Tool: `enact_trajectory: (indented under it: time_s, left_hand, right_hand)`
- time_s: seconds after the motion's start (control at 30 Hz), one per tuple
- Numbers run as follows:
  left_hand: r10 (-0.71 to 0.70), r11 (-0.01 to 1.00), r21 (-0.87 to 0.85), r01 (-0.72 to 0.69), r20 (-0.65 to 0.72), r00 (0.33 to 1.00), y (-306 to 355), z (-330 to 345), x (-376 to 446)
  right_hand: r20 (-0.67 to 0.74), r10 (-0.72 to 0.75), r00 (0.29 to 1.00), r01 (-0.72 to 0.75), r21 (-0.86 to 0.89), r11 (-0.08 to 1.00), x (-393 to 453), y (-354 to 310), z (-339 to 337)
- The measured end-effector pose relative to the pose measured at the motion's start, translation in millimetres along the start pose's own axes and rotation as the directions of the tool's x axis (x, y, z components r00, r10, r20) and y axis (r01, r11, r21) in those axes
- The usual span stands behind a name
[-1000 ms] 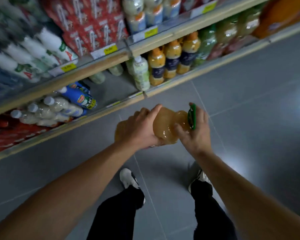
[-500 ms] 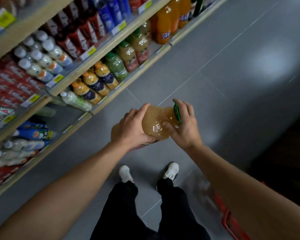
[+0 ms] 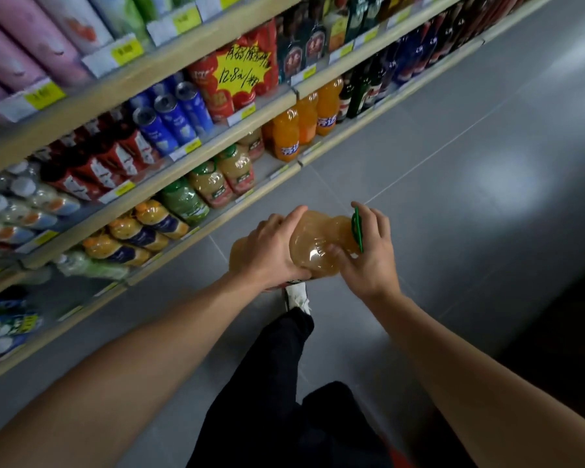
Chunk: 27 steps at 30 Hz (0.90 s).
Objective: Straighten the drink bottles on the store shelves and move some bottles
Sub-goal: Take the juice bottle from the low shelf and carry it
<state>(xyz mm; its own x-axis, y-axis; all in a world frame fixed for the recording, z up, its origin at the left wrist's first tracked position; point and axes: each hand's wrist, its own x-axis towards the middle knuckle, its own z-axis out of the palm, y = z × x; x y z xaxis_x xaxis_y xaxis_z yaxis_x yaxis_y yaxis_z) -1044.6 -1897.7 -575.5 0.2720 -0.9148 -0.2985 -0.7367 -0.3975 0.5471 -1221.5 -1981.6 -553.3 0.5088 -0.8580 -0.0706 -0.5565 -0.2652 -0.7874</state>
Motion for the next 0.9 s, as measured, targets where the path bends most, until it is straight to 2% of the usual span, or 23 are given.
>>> enact_trajectory:
  time_s: [0.23,0.43,0.5,0.67,0.9]
  left_hand:
    - [-0.033,0.999,-0.031,0.031,-0.044,0.999,29,-18,124]
    - [-0.064,0.991,-0.125,0.048,-0.128,0.990,23,12,221]
    - [-0.064,0.989,-0.143,0.035,-0.206,0.976,13,29,253]
    - [-0.093,0.987,-0.152,0.050,-0.288,0.953,-30,70,308]
    - [-0.112,0.994,-0.061,0.095,-0.428,0.897,-120,133,371]
  right_hand:
    - [0.051,-0.020,0.999,0.020,-0.017,1.000,127,21,-41]
    - [0.171,-0.087,0.981,0.101,-0.075,0.992,225,69,-43]
    - [0.203,-0.143,0.969,0.163,-0.080,0.983,261,93,-32]
    - [0.232,-0.233,0.944,0.256,-0.072,0.964,318,145,11]
    - [0.154,-0.387,0.909,0.394,-0.015,0.919,372,222,109]
